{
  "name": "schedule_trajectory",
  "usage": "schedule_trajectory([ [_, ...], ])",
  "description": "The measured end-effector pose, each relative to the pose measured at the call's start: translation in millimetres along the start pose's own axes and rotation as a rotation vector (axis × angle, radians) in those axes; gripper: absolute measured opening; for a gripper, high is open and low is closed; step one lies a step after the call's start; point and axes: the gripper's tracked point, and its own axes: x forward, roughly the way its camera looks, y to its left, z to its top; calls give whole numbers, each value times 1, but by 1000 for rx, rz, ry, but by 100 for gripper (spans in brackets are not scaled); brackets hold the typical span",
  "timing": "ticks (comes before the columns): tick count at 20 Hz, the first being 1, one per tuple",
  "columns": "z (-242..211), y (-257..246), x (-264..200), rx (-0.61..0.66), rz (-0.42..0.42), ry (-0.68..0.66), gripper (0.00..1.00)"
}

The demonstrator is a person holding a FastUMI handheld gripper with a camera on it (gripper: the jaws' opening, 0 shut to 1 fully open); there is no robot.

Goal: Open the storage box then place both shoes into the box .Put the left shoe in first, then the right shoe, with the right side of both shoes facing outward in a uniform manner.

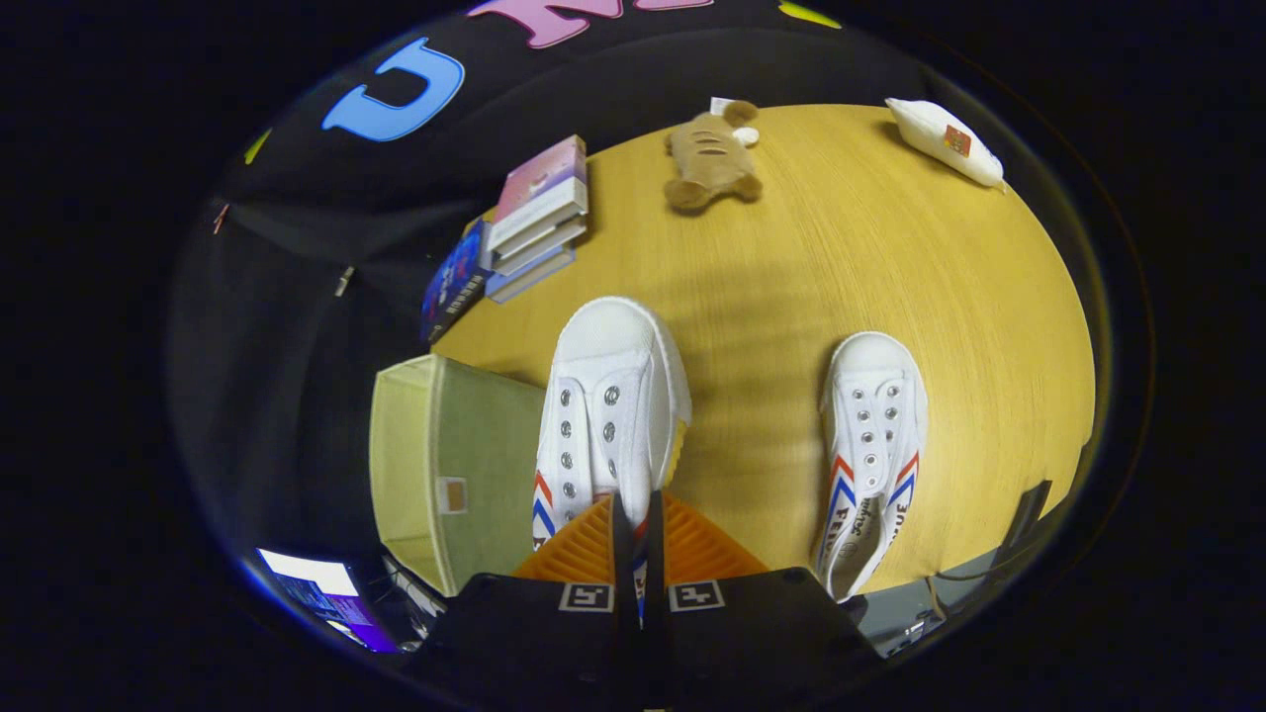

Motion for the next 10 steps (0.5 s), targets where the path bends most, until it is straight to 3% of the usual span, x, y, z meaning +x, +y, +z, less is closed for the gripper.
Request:
schedule_trajectory([
  [5,18,101,-29,-35,150,-23,5],
  [10,-6,187,-15,51,236,96,5],
])
